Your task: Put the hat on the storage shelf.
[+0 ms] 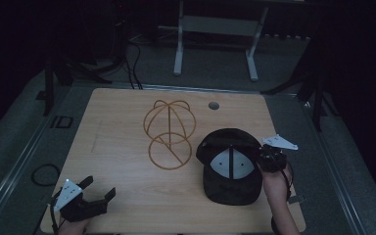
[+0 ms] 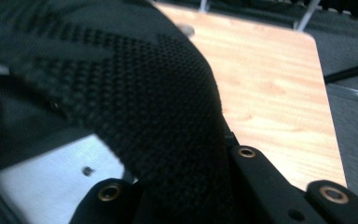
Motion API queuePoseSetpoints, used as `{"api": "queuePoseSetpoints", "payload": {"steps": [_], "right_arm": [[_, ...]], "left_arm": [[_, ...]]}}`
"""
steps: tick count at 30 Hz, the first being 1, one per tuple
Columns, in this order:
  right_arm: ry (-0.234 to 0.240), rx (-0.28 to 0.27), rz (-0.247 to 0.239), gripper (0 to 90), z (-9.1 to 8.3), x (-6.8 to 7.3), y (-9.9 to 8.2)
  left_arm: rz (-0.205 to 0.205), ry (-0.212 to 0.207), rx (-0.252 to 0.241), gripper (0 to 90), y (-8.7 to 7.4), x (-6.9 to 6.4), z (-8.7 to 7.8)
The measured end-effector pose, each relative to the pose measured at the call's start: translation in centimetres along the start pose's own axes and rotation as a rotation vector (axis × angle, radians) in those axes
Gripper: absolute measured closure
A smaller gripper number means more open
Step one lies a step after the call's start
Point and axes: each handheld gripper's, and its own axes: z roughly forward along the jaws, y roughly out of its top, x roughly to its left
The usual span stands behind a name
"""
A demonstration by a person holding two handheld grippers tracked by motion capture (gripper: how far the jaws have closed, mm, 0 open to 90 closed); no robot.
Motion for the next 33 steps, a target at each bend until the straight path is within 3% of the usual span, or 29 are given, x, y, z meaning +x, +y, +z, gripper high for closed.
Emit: {"api": "queuePoseSetpoints", "payload": {"steps": [1,5,6,8,12,16,20,21,25,33], "right_arm": [[0.019,-0.04,0.017,89.7,-1.0,-0.1,0.7],[0.038,-0.086,0.023,89.7,-2.3,-0.1,1.5],[0.062,-0.127,0.031,89.7,-3.5,-0.1,2.3],[0.071,-0.134,0.036,89.7,-3.8,-0.1,2.5],[0.053,-0.174,0.002,89.7,-5.3,0.4,3.4],[0.053,-0.199,-0.01,89.7,-6.3,0.4,4.1],[0.065,-0.222,0.001,89.7,-7.0,0.2,4.6],[0.07,-0.225,0.006,89.7,-7.2,0.2,4.7],[0.084,-0.246,0.002,89.7,-7.8,0.4,5.3],[0.119,-0.268,0.001,89.7,-8.5,1.2,5.3]], "left_arm": [[0.003,-0.001,0.002,4.1,0.0,0.0,0.0],[0.007,-0.004,0.002,4.8,0.0,-0.1,0.0],[0.003,-0.004,-0.003,4.8,0.0,-0.2,0.0],[0.009,-0.012,-0.001,4.8,0.1,-0.3,0.1],[0.029,-0.036,0.002,4.9,0.2,-1.1,0.1],[0.056,-0.101,-0.001,4.9,0.5,-3.0,0.2],[0.1,-0.17,0.009,4.9,0.9,-5.5,0.6],[0.105,-0.204,0.015,5.7,1.0,-6.4,1.0],[0.145,-0.227,0.021,5.8,1.3,-8.3,1.8],[0.143,-0.283,0.033,5.8,2.6,-10.3,3.4]]}}
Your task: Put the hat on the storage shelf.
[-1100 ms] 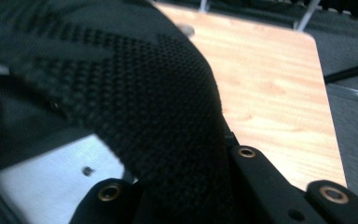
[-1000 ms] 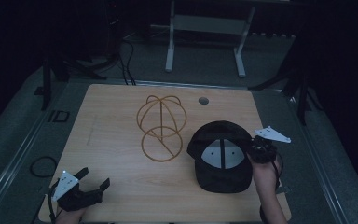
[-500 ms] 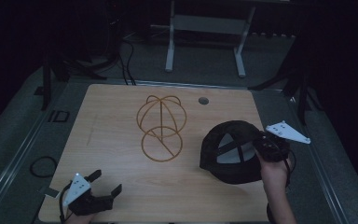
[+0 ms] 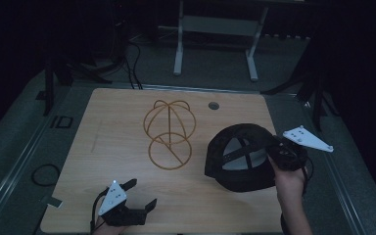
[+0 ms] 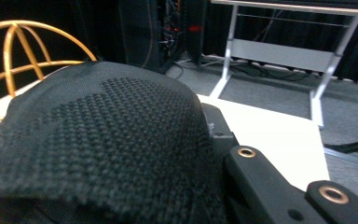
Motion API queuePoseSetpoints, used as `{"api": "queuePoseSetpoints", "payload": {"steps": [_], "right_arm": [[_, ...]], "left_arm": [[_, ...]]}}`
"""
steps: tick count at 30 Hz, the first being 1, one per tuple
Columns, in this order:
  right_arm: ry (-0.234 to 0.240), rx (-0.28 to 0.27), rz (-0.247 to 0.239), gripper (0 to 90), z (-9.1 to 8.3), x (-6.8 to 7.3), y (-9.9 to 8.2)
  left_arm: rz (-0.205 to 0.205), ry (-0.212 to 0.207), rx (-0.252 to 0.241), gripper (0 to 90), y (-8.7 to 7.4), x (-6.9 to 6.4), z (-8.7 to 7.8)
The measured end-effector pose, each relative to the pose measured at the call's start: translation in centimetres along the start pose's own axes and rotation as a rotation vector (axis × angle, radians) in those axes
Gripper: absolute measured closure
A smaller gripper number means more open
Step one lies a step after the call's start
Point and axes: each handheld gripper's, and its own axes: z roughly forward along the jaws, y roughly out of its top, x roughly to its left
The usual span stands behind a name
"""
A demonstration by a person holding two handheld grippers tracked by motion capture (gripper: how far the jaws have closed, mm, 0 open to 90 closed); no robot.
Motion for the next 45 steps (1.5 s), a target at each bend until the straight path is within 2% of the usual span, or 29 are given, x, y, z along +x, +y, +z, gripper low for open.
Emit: {"api": "queuePoseSetpoints", "payload": {"steps": [4,7,9,11,14,17,18,19,24,26,30,32,35,37,38,39,40,41,42,43,45], "right_arm": [[0.025,-0.016,0.016,89.6,0.1,0.2,-0.2],[0.031,-0.012,0.005,89.7,0.2,0.7,-0.2],[0.032,-0.012,-0.01,89.6,0.3,1.1,-0.1],[0.039,-0.013,-0.012,89.7,0.4,1.3,-0.1],[0.044,-0.012,-0.016,89.7,0.4,1.5,-0.2],[0.054,-0.013,-0.013,89.6,0.4,1.8,-0.5],[0.063,-0.018,-0.008,89.6,0.4,2.0,-0.6],[0.063,-0.018,-0.008,89.6,0.4,2.0,-0.6],[0.082,-0.017,-0.015,89.7,0.6,2.6,-0.6],[0.087,-0.018,-0.021,89.6,0.6,2.8,-0.6],[0.1,-0.023,-0.023,89.6,0.6,3.1,-0.5],[0.119,-0.029,-0.021,89.6,0.5,3.4,-0.4],[0.145,-0.031,-0.027,89.7,0.2,3.8,-0.3],[0.155,-0.034,-0.031,89.7,0.0,4.0,-0.3],[0.155,-0.034,-0.031,89.7,0.0,4.0,-0.3],[0.168,-0.03,-0.037,89.7,0.0,4.1,-0.3],[0.166,-0.031,-0.04,89.7,-0.1,4.1,-0.3],[0.166,-0.031,-0.04,89.7,-0.1,4.1,-0.3],[0.174,-0.029,-0.046,89.7,0.0,4.2,-0.4],[0.174,-0.029,-0.046,89.7,0.0,4.2,-0.4],[0.181,-0.021,-0.053,89.7,-0.2,4.3,-0.5]], "left_arm": [[0.015,-0.024,-0.015,5.8,1.2,-0.5,1.0],[0.024,-0.047,-0.019,5.8,2.3,-0.9,1.8],[0.027,-0.045,-0.019,5.8,2.8,-1.2,2.3],[0.03,-0.067,-0.023,5.8,3.8,-1.6,3.1],[0.042,-0.074,-0.021,5.8,4.3,-2.0,3.6],[0.05,-0.098,-0.017,5.8,5.1,-2.7,4.4],[0.066,-0.123,-0.015,5.8,5.9,-3.3,4.9],[0.066,-0.123,-0.015,5.8,5.9,-3.3,4.9],[0.093,-0.164,-0.028,5.9,7.8,-4.8,6.3],[0.108,-0.166,-0.034,6.2,8.4,-5.2,6.9],[0.103,-0.168,-0.043,6.3,9.2,-5.7,8.0],[0.112,-0.154,-0.031,6.3,9.4,-6.0,8.8],[0.104,-0.13,-0.033,7.7,9.5,-5.5,9.2],[0.106,-0.124,-0.048,13.4,9.5,-5.3,9.2],[0.093,-0.122,-0.051,13.4,9.6,-5.0,9.3],[0.06,-0.124,-0.049,17.2,9.7,-4.4,9.6],[0.06,-0.124,-0.049,21.1,9.7,-4.4,9.6],[0.053,-0.115,-0.051,21.1,9.8,-4.2,9.7],[0.042,-0.111,-0.045,26.9,9.9,-4.0,9.9],[0.032,-0.112,-0.049,26.9,9.9,-3.8,9.9],[0.025,-0.096,-0.049,39.3,10.3,-3.6,10.1]]}}
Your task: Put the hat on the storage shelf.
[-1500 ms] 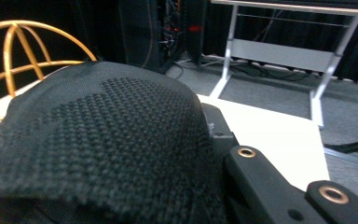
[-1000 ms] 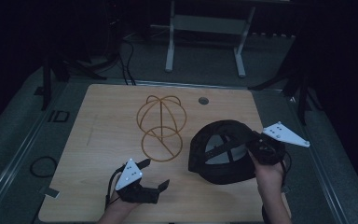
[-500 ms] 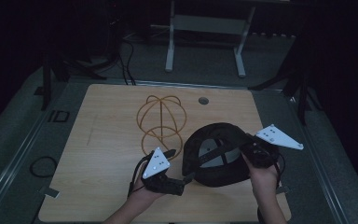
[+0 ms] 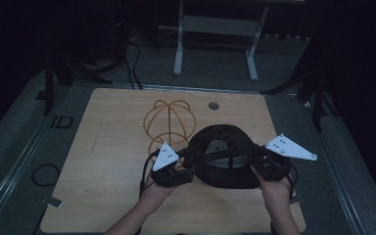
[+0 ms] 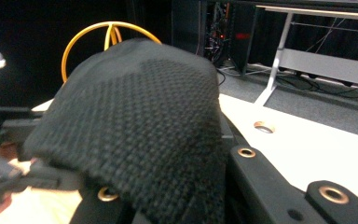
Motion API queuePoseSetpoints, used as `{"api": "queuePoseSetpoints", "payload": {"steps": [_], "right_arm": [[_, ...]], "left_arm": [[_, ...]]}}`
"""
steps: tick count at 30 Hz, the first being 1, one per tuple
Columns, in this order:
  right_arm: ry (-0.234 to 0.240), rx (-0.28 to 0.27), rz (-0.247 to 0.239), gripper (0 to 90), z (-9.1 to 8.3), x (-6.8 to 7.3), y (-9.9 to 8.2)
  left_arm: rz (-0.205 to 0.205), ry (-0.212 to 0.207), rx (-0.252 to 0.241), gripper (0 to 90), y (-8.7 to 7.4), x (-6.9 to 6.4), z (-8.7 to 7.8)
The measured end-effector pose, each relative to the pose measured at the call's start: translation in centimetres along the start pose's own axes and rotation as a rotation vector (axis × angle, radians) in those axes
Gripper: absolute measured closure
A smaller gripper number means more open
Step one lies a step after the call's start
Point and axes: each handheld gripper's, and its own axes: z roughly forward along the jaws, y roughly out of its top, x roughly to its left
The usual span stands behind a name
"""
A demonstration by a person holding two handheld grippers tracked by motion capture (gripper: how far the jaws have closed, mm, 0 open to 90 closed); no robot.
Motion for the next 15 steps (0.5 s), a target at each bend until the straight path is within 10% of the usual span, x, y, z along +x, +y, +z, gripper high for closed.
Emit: {"api": "queuePoseSetpoints", "payload": {"steps": [15], "right_arm": [[0.062,0.014,-0.011,89.7,-1.7,0.2,-0.8]], "left_arm": [[0.061,0.078,0.054,87.4,1.7,-1.3,0.2]]}}
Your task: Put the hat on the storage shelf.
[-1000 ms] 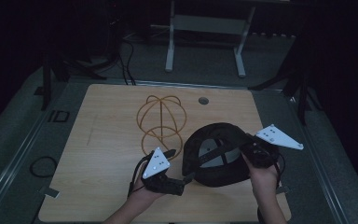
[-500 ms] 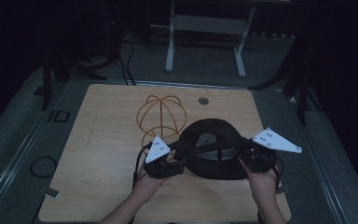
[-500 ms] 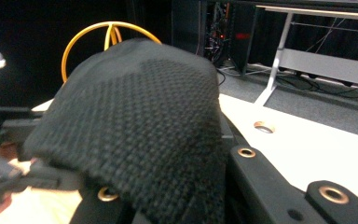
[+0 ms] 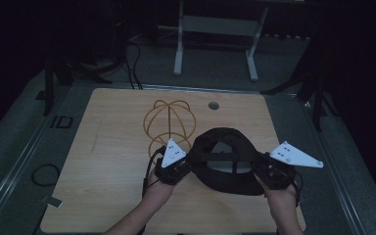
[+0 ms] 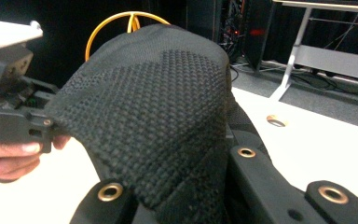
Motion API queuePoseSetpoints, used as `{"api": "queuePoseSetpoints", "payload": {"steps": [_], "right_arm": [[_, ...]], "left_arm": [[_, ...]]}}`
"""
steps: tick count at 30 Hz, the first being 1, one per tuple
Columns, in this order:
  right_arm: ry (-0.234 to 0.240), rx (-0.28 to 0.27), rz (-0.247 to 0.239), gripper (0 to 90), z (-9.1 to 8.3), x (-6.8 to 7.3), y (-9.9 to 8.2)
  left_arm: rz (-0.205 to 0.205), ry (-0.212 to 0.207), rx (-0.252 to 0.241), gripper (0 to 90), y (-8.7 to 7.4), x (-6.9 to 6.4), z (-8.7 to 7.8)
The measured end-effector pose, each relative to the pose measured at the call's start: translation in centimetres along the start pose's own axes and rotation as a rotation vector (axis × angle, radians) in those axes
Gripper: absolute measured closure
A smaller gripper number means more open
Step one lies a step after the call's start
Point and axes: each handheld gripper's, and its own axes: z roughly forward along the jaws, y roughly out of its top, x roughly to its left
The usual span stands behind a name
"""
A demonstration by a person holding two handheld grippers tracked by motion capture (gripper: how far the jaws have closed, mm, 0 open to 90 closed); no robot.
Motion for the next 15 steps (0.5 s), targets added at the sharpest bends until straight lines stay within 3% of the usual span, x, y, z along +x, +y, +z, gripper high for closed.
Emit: {"api": "queuePoseSetpoints", "payload": {"steps": [2,3,6,15], "right_arm": [[-0.004,-0.004,0.003,89.7,-0.2,0.0,-0.2],[-0.003,-0.006,0.014,89.6,-0.8,0.1,-0.6],[-0.01,-0.007,0.021,89.3,-1.4,0.3,-1.5],[-0.017,0.03,0.016,89.0,-2.1,0.4,-3.3]], "left_arm": [[0.002,-0.002,-0.002,87.8,0.1,-0.1,-0.1],[0.022,0.018,-0.025,87.9,0.5,-0.4,-0.3],[0.032,0.039,-0.042,88.1,0.9,-0.5,-0.5],[0.069,0.056,-0.07,88.3,2.4,-0.8,-0.6]]}}
